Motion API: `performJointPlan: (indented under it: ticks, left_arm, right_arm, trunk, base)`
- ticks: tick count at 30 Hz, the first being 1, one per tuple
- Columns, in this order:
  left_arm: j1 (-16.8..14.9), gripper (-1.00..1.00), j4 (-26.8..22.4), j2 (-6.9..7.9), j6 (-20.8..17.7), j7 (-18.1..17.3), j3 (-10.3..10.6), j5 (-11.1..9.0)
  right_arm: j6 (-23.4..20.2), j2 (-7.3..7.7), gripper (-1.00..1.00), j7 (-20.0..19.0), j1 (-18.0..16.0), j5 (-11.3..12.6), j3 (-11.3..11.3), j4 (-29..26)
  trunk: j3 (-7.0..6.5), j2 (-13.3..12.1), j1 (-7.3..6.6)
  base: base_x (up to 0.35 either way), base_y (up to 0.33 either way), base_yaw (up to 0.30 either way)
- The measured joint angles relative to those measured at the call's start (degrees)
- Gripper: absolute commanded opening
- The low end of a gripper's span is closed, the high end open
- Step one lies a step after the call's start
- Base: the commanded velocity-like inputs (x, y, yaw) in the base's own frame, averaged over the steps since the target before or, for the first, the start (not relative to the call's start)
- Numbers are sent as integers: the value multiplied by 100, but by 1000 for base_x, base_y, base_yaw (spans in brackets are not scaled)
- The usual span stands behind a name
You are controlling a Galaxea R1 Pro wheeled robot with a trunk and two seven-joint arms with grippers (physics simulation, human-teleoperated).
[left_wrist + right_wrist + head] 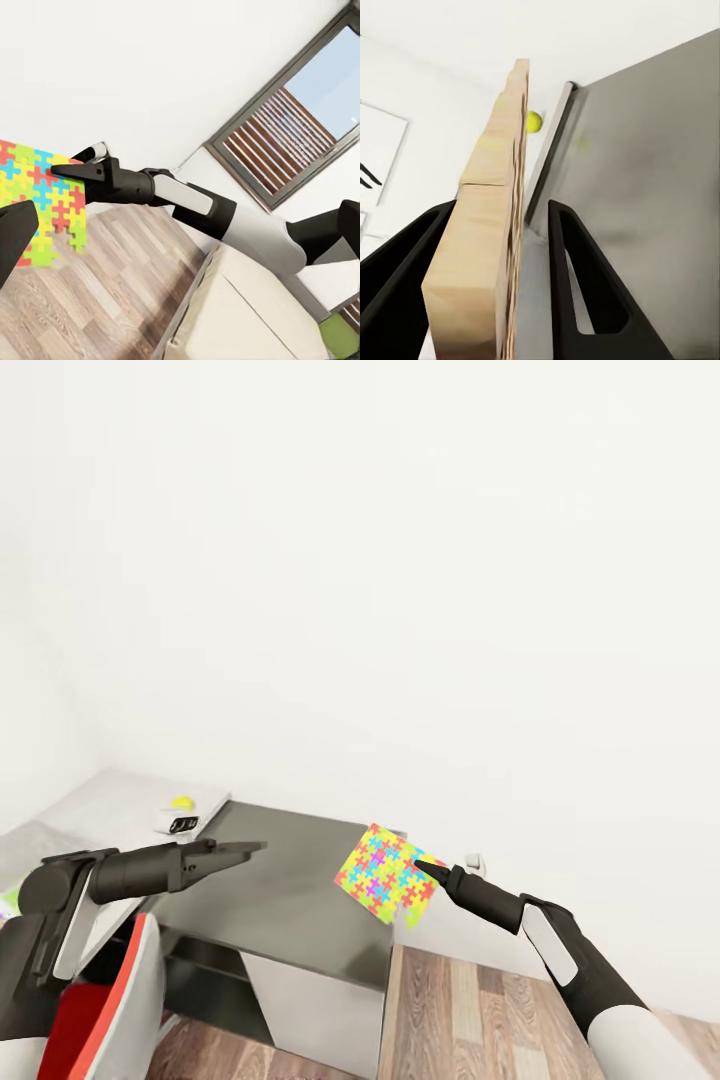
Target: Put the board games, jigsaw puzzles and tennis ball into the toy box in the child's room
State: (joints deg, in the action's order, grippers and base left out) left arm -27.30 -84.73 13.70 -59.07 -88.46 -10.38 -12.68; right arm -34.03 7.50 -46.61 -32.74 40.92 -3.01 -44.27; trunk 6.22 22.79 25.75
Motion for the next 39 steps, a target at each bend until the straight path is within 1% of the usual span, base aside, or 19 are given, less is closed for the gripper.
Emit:
performJointPlan:
  ticks: [15,18,21,24,26,28,31,33,35,36,38,39]
  left_arm:
    - [1,100,0,2,0,-17,-3,-4]
    - [2,100,0,13,-4,-23,-36,-2]
    - [2,100,0,76,-11,-25,-130,-6]
    - [2,100,0,247,-21,-31,-223,-5]
    - [2,100,8,453,-24,-37,-330,-15]
    - [9,100,23,643,-25,-40,-483,-26]
    - [82,100,45,839,-26,-45,-782,-46]
    - [122,100,48,884,-26,-66,-929,-55]
    - [210,100,51,937,-26,-128,-1234,-53]
    - [227,100,51,945,-26,-128,-1302,-48]
    - [270,100,53,982,-26,-128,-1519,-29]
    - [281,100,55,1007,-26,-128,-1589,-24]
  right_arm:
    - [-18,0,-100,7,0,3,-1,-2]
    - [-37,3,-100,22,0,9,-1,-25]
    - [-74,6,-100,19,-5,19,4,-57]
    - [-267,12,-100,-66,-8,31,5,-163]
    - [-519,15,-100,-170,-8,34,5,-278]
    - [-666,17,-100,-243,-3,31,5,-359]
    - [-763,18,-100,-294,-1,34,5,-412]
    - [-781,18,-100,-304,0,36,5,-421]
    - [-849,19,-100,-315,0,60,5,-501]
    - [-873,21,-100,-316,0,59,5,-540]
    - [-1085,22,-100,-320,3,79,5,-797]
    - [-1220,21,-100,-320,1,83,9,-957]
  trunk:
    - [0,0,0]
    - [0,0,0]
    - [0,0,0]
    - [0,0,0]
    - [0,1,0]
    - [0,0,0]
    - [0,0,0]
    - [0,0,0]
    - [0,1,0]
    - [0,0,0]
    - [0,1,0]
    - [0,1,0]
  base:
    - [0,0,290]
    - [0,0,290]
    - [0,0,290]
    - [0,0,290]
    - [0,0,290]
    - [0,0,290]
    - [0,0,290]
    - [0,0,290]
    - [0,0,290]
    - [0,0,290]
    - [0,0,290]
    - [0,0,290]
